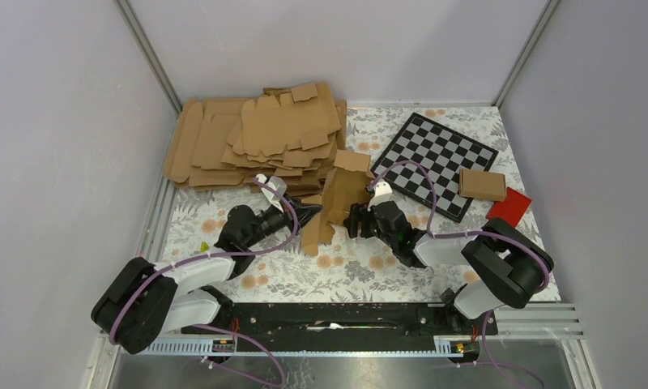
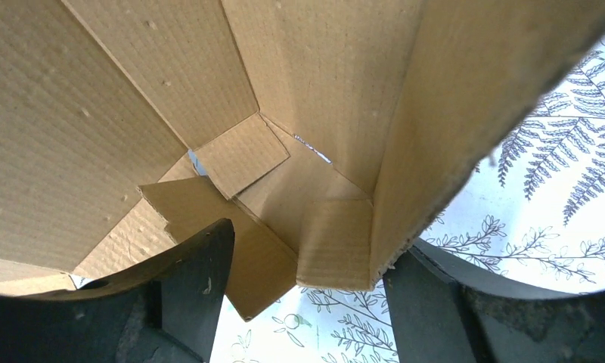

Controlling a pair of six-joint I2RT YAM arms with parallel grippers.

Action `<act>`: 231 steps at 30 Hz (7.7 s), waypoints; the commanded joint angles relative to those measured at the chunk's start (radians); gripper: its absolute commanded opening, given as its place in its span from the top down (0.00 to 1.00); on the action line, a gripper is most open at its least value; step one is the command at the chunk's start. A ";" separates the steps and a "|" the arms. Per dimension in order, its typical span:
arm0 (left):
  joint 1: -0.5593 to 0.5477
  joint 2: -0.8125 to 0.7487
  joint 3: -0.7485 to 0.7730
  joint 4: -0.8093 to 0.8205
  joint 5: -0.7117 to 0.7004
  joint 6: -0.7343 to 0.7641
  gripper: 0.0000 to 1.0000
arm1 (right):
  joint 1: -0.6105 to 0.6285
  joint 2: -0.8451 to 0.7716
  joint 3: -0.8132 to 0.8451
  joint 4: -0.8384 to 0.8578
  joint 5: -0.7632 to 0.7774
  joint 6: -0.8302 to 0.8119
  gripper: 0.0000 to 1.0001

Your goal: Fold the paper box

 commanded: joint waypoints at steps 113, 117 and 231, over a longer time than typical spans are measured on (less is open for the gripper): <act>-0.036 0.199 0.060 0.087 0.021 -0.232 1.00 | 0.014 0.250 0.278 -0.280 0.073 -0.059 0.32; -0.036 0.272 0.064 0.260 0.072 -0.353 1.00 | 0.015 0.242 0.269 -0.282 0.077 -0.056 0.33; -0.076 -0.192 0.217 -0.684 -0.414 -0.200 0.38 | 0.017 -0.153 0.066 -0.188 0.126 -0.102 0.03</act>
